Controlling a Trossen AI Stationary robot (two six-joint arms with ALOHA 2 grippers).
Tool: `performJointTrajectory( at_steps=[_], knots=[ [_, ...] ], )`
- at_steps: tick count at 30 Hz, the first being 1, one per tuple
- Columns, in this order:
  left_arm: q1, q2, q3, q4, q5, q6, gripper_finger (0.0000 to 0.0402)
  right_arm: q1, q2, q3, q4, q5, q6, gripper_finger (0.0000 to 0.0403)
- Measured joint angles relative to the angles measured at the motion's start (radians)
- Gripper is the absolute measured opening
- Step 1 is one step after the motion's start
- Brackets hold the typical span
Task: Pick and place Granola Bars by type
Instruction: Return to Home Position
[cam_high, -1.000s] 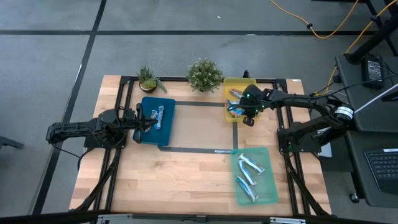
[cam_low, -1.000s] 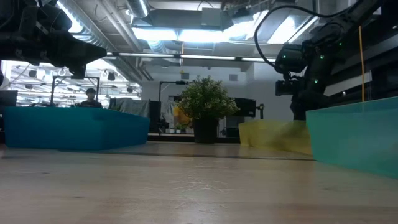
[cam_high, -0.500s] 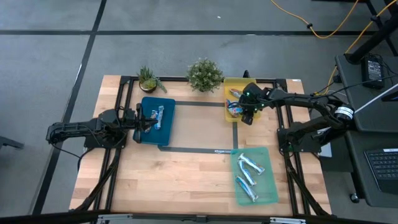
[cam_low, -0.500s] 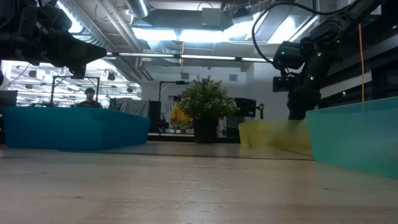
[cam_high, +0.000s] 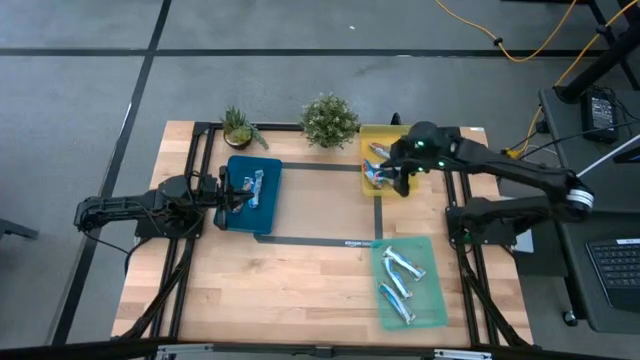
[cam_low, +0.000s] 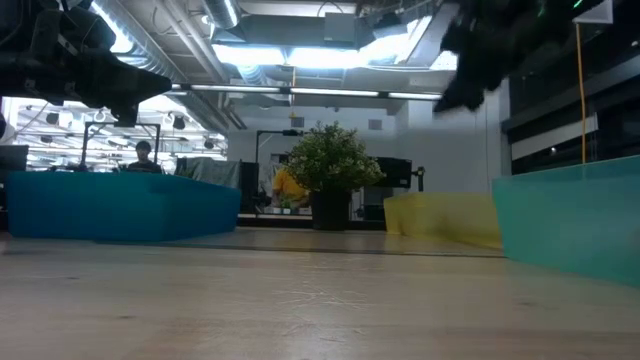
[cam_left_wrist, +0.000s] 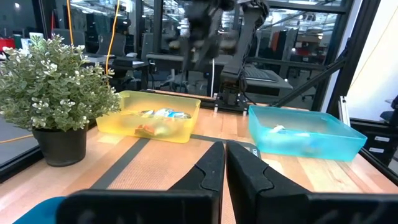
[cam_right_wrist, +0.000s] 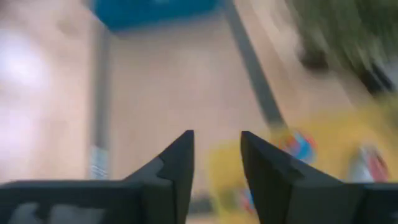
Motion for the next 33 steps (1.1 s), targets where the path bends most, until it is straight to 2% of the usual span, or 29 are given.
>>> performJointTrajectory(
  at_steps=[3, 8, 12, 17, 21, 25, 29, 33],
  knots=[
    [0.000, 0.000, 0.000, 0.000, 0.000, 0.000, 0.0009, 0.085, -0.103, 0.013, 0.042, -0.079, 0.036, 0.0102],
    [0.000, 0.000, 0.000, 0.000, 0.000, 0.000, 0.0013, 0.262, -0.278, 0.014, 0.092, -0.226, 0.047, 0.0014],
    [0.000, 0.000, 0.000, 0.000, 0.000, 0.000, 0.0010, 0.409, -0.399, 0.014, 0.105, -0.239, 0.050, 0.0011],
    [0.000, 0.000, 0.000, 0.000, 0.000, 0.000, 0.0009, 0.559, -0.510, 0.004, 0.108, -0.094, 0.044, 0.0006],
    [0.000, 0.000, 0.000, 0.000, 0.000, 0.000, 0.0012, 0.632, -0.606, -0.076, 0.113, 0.043, 0.009, 0.0004],
    [0.000, 0.000, 0.000, 0.000, 0.000, 0.000, 0.0011, 0.657, -0.703, -0.198, 0.171, 0.176, -0.011, 0.0005],
    [0.000, 0.000, 0.000, 0.000, 0.000, 0.000, 0.0008, 0.658, -0.803, -0.326, 0.291, 0.231, -0.036, 0.0004],
    [0.000, 0.000, 0.000, 0.000, 0.000, 0.000, 0.0010, 0.658, -0.906, -0.439, 0.330, 0.293, -0.018, 0.0004]
  ],
)
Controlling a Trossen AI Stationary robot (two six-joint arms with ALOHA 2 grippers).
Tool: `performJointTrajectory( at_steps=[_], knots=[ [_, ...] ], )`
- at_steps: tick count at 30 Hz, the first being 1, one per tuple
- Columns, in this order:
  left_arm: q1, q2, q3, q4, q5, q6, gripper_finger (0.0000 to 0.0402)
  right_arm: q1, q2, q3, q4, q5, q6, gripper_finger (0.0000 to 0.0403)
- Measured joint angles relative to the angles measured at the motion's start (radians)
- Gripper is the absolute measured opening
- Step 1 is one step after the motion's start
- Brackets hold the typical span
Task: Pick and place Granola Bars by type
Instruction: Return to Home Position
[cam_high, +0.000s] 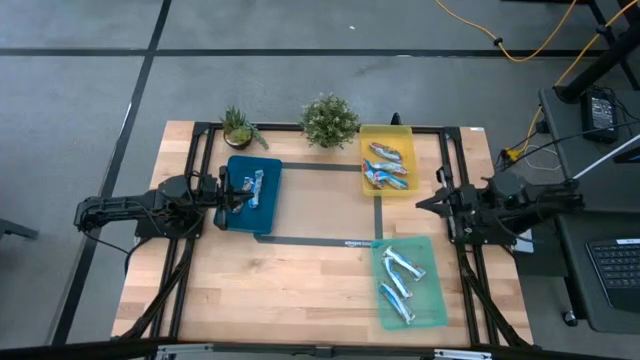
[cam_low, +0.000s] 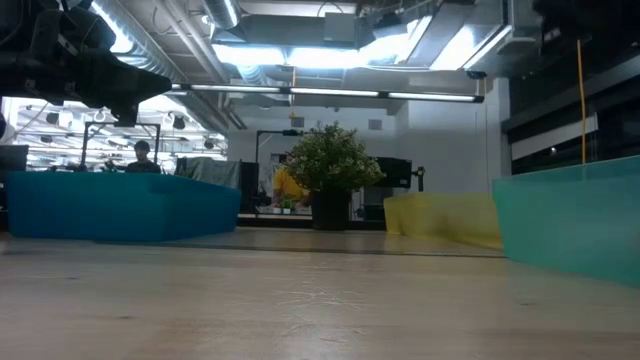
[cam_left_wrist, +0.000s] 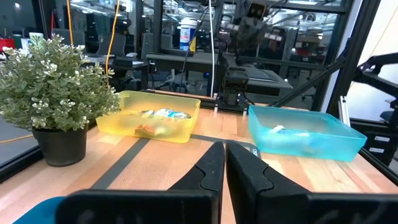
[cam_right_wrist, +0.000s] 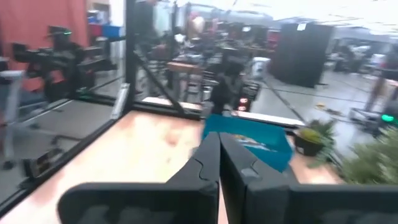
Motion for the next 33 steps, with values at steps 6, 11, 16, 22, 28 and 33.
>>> performJointTrajectory(
  at_steps=[6, 11, 16, 22, 28, 33],
  knots=[
    [0.000, 0.000, 0.000, 0.000, 0.000, 0.000, 0.0012, 0.000, -0.165, -0.116, 0.008, 0.117, -0.012, 0.0003],
    [0.000, 0.000, 0.000, -0.001, 0.000, 0.000, 0.0008, -0.013, -0.166, -0.148, 0.007, 0.095, -0.009, 0.0003],
    [0.000, 0.001, 0.000, -0.006, -0.001, 0.000, 0.0012, -0.050, -0.176, -0.222, 0.010, 0.084, 0.016, 0.0003],
    [0.000, 0.001, 0.000, 0.000, 0.001, 0.000, 0.0011, -0.114, -0.177, -0.368, 0.223, 0.049, 0.098, 0.0003],
    [0.000, 0.002, 0.000, 0.000, 0.002, 0.000, 0.0009, -0.165, -0.159, -0.370, 0.219, 0.053, 0.069, 0.0003],
    [0.000, 0.002, 0.000, 0.000, 0.002, 0.000, 0.0013, -0.193, -0.159, -0.370, 0.209, 0.015, 0.076, 0.0003]
  ],
)
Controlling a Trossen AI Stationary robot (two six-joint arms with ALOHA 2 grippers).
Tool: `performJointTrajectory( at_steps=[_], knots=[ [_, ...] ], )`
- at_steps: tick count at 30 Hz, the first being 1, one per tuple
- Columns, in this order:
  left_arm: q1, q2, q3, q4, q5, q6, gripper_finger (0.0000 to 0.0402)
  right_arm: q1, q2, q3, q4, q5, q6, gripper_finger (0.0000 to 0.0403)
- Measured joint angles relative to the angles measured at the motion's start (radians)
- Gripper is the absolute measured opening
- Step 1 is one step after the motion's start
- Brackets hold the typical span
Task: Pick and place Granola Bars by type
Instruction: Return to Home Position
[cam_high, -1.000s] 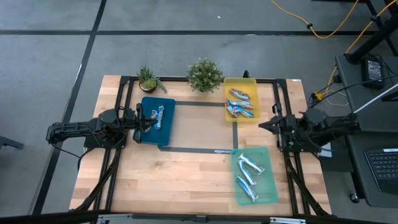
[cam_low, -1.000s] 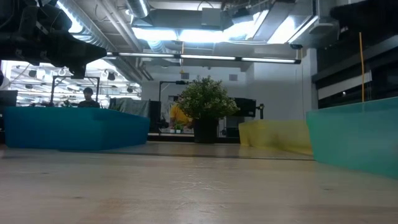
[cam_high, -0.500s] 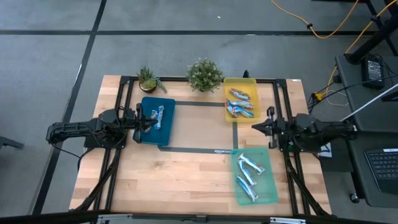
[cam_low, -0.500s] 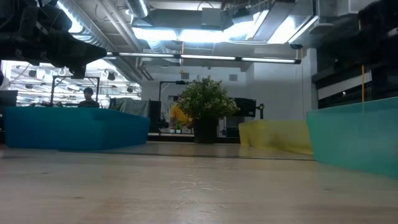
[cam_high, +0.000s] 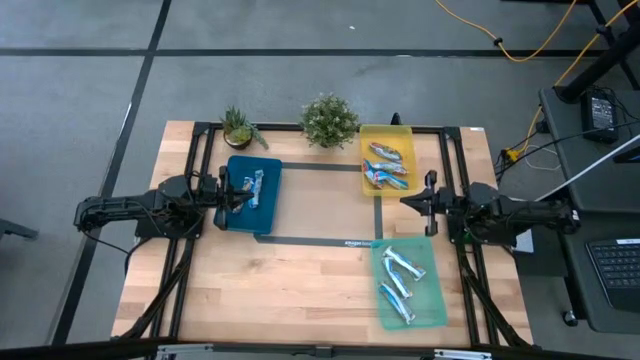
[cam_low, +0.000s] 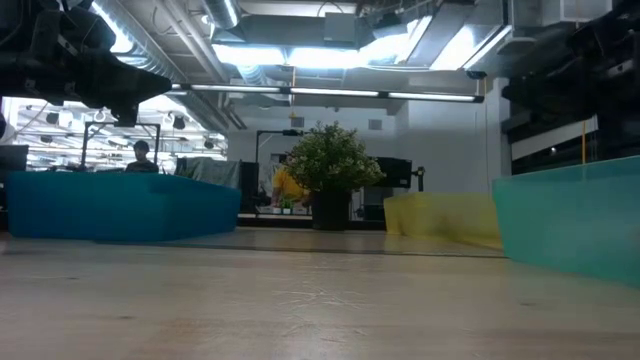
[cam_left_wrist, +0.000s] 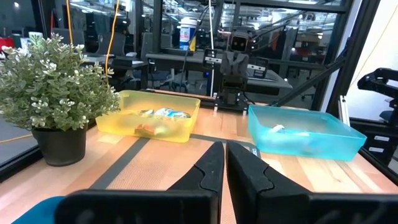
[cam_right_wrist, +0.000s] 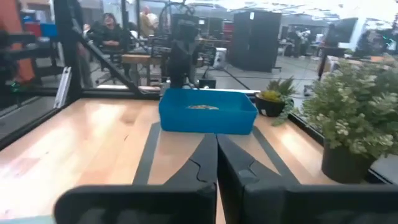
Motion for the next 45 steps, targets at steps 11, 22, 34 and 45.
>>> performJointTrajectory(
  at_steps=[11, 22, 34, 45],
  knots=[
    [0.000, 0.000, 0.000, 0.000, 0.000, 0.000, 0.0011, 0.000, 0.000, 0.000, -0.003, -0.014, -0.089, 0.0039],
    [0.000, 0.000, 0.000, 0.000, -0.001, 0.000, 0.0008, 0.001, 0.000, 0.000, -0.003, -0.014, -0.090, 0.0045],
    [0.000, 0.000, 0.000, 0.000, -0.001, 0.000, 0.0009, 0.001, 0.001, 0.000, -0.004, -0.014, -0.090, 0.0045],
    [0.000, 0.000, 0.000, 0.000, -0.001, 0.000, 0.0012, 0.001, 0.001, 0.000, -0.004, -0.014, -0.090, 0.0045]
  ],
)
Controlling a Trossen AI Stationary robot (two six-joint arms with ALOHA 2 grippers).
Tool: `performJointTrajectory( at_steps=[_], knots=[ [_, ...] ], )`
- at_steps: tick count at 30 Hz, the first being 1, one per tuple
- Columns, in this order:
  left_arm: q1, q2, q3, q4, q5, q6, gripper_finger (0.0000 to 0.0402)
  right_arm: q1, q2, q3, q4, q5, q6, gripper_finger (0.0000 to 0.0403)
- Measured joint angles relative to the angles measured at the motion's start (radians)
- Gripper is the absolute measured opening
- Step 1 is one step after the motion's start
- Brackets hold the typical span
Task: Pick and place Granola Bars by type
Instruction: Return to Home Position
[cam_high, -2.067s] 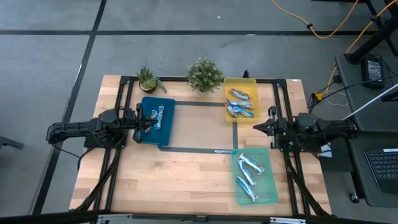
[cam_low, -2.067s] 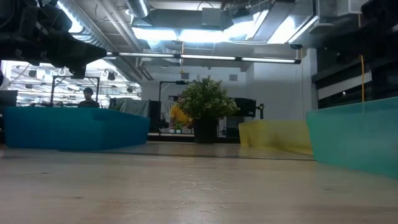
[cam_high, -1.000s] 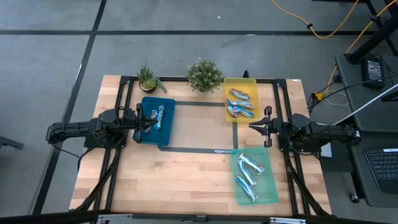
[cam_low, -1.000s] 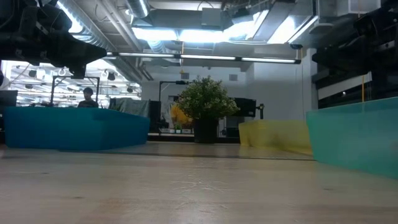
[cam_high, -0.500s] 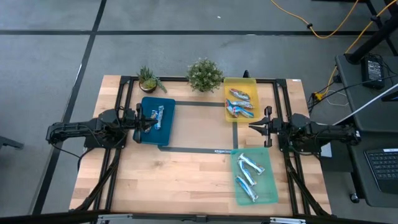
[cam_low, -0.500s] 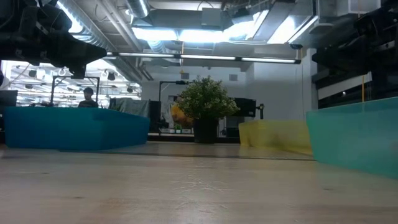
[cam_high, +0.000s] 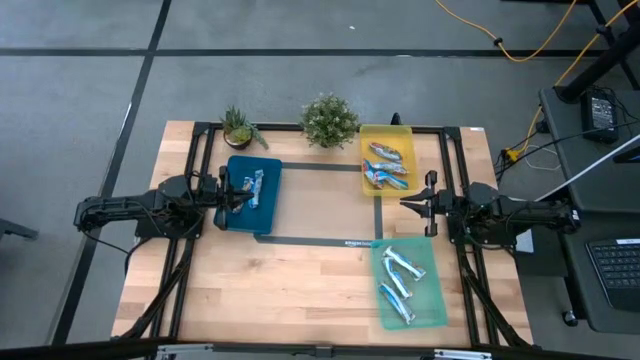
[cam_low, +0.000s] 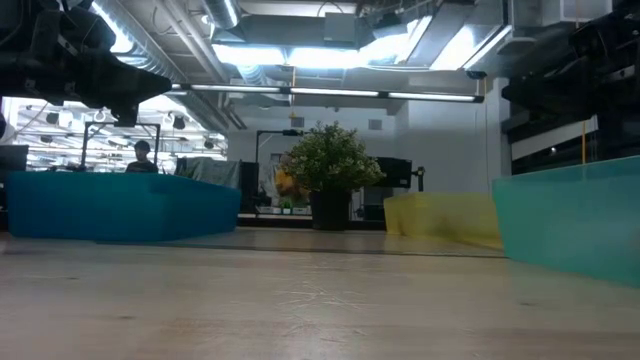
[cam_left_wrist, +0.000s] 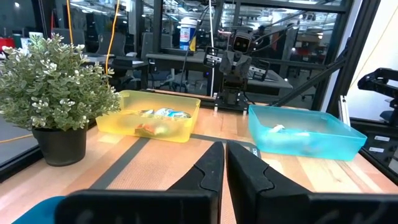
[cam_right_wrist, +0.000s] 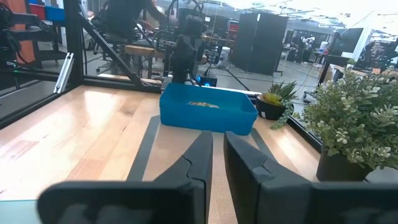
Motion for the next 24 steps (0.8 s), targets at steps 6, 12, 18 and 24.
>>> performJointTrajectory(
  at_steps=[6, 12, 18, 24],
  knots=[
    [0.000, 0.000, 0.000, 0.000, 0.000, 0.000, 0.0008, 0.000, 0.000, 0.000, 0.000, 0.000, 0.000, 0.0045],
    [0.000, 0.000, 0.000, 0.000, 0.000, 0.000, 0.0013, 0.000, 0.000, 0.000, 0.000, 0.000, 0.000, 0.0045],
    [0.000, 0.000, 0.000, 0.000, 0.000, 0.000, 0.0009, 0.000, 0.000, 0.000, 0.000, 0.000, 0.000, 0.0045],
    [0.000, 0.000, 0.000, 0.000, 0.000, 0.000, 0.0011, 0.000, 0.000, 0.000, 0.000, 0.000, 0.000, 0.0045]
  ],
)
